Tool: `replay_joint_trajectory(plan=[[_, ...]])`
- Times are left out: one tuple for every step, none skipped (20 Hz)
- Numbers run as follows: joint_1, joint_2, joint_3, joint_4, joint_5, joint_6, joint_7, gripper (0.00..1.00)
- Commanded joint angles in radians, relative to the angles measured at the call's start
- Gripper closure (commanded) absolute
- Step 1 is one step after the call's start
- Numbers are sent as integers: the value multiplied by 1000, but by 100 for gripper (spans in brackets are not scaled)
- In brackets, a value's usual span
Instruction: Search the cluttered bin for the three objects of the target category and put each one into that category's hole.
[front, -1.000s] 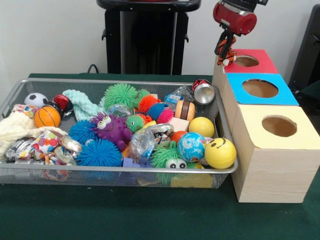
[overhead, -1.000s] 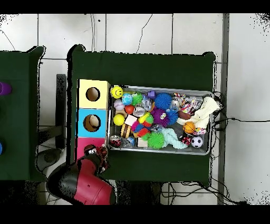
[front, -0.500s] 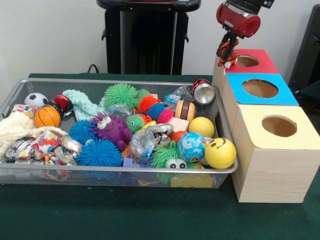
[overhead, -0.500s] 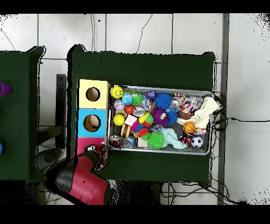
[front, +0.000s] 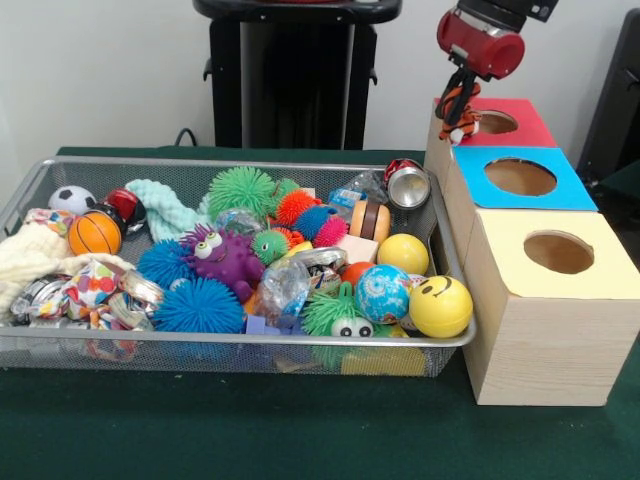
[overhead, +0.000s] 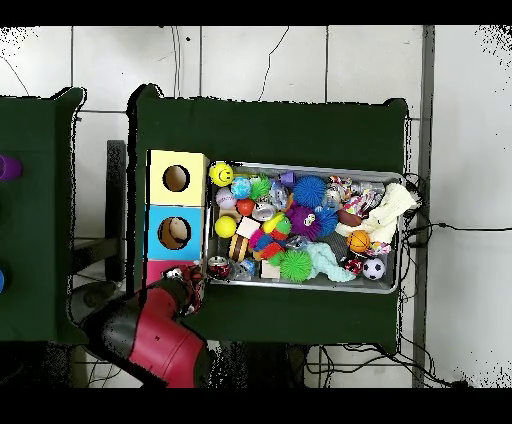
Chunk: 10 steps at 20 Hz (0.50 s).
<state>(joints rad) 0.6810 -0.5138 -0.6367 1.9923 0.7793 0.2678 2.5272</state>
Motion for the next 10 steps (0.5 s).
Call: replay_joint_trajectory(plan=[[19,76,60,-126,62,94,338,100],[23,79,56,-127,64,97,345,100],[31,86,52,-134,66,103,356,100],[42,94,46,-138,67,107,368,100],[52,102,40,-141,69,111,380,100],[68,113,28,-144,68,115,392,100],[76,118,24,-146,71,114,403,100],[90,127,9,-153,67,130,416,100],[104,136,-6,-160,64,146,430,100],[110,136,-11,-160,60,156,434,100]])
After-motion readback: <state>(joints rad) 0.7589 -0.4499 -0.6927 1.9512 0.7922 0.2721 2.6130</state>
